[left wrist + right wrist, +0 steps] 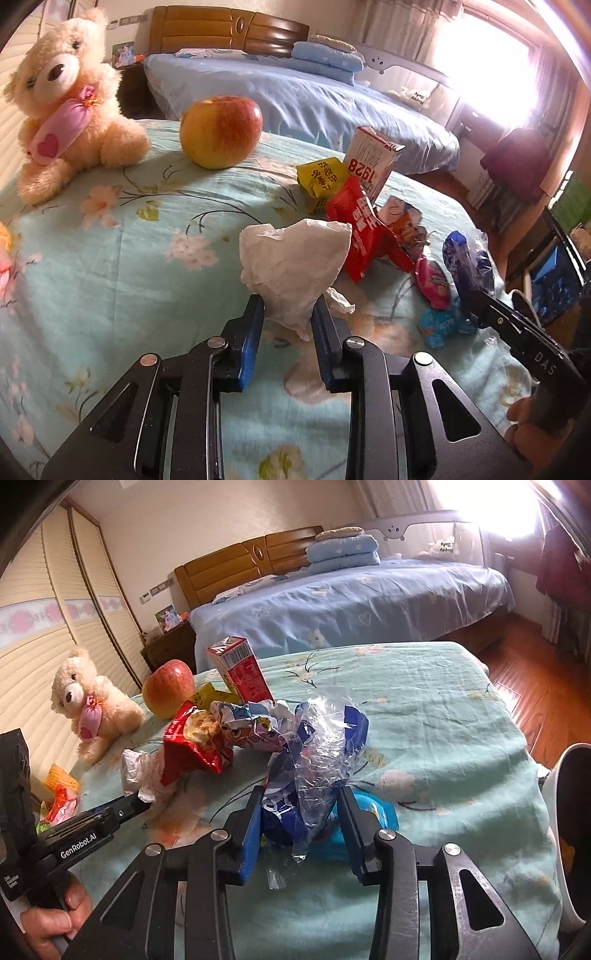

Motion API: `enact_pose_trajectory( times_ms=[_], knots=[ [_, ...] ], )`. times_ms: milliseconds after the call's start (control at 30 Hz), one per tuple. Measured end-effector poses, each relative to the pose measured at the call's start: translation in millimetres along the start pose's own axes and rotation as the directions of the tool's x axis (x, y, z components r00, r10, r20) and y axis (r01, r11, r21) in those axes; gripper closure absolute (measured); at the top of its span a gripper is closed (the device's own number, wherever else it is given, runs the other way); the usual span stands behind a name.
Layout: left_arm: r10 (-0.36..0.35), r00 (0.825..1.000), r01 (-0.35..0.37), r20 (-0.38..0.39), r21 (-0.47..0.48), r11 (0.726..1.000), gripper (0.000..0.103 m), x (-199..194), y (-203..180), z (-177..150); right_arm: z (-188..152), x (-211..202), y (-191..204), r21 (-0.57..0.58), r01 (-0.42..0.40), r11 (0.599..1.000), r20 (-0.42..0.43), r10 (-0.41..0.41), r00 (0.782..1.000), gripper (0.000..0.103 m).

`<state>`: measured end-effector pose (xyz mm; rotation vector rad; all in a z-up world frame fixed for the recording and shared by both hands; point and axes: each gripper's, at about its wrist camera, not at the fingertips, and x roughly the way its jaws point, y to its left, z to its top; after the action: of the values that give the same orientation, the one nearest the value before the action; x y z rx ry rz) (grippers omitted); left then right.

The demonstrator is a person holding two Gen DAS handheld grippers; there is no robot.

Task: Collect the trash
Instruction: 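Grasp the white tissue with the left tool while the right tool grasps the clear-blue plastic bag, then carry both items over the trash bin and open both tools to drop them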

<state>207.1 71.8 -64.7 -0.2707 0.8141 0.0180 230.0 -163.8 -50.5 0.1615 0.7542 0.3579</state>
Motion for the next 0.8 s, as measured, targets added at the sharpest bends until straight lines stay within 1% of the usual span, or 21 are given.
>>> enact_pose_trajectory(
  times_ms=[200, 300, 567, 800],
  knots=[
    [-0.032, 0.999, 0.032, 0.011, 0.010, 0.999, 0.078, -21, -10, -14, -10, -26, -6, -0.003, -0.009, 1.000, 0.025, 0.009, 1.000, 0.064],
    [-0.061, 0.998, 0.061, -0.001, 0.029, 0.998, 0.078, -25, -22, -22, -13, -32, -9, 0.000, -0.007, 1.000, 0.029, 0.007, 1.000, 0.064],
    [-0.134, 0.991, 0.136, -0.030, 0.104, 0.985, 0.078, -30, -66, -36, -28, -58, -27, 0.024, 0.019, 1.000, 0.044, -0.020, 0.999, 0.064],
    [-0.172, 0.983, 0.180, -0.056, 0.168, 0.969, 0.078, -30, -102, -47, -41, -80, -51, 0.059, 0.044, 0.997, 0.059, -0.048, 0.997, 0.064]
  ],
)
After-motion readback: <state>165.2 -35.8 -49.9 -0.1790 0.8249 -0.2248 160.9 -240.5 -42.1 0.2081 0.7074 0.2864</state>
